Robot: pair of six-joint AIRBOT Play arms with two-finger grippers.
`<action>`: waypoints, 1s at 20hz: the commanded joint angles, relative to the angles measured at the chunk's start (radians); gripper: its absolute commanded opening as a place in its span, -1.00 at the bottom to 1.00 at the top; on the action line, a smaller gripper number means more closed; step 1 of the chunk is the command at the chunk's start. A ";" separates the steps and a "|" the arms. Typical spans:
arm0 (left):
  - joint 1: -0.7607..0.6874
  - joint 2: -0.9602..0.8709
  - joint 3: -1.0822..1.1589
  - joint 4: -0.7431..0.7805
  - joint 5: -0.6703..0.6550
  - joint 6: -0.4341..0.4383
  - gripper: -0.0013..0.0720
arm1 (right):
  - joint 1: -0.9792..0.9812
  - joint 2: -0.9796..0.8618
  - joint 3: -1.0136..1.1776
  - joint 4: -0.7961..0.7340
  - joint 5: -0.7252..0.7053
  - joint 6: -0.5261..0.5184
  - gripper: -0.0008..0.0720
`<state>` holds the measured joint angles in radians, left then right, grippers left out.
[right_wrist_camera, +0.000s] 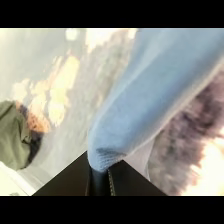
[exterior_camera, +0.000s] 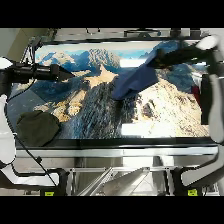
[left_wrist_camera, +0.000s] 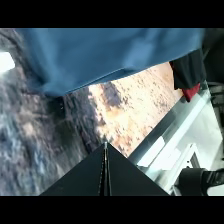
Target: Fold the shirts.
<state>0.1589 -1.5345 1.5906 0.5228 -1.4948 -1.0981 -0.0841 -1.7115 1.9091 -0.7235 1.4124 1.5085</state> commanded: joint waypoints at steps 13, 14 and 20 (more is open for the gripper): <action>-0.028 0.000 -0.165 -0.002 -0.011 -0.047 -0.94 | -0.667 0.381 -0.251 0.031 -0.117 -0.196 -0.93; -0.039 0.000 -0.165 -0.001 -0.004 -0.047 -0.94 | -0.667 0.335 -0.230 0.077 -0.186 -0.229 -0.93; -0.100 0.000 -0.165 -0.001 0.093 -0.047 -0.94 | -0.673 0.006 0.340 0.216 -0.270 -0.158 -0.93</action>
<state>0.0853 -1.5345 1.4269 0.5205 -1.4570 -1.1435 -0.7498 -1.5951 2.0373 -0.5621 1.2148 1.3182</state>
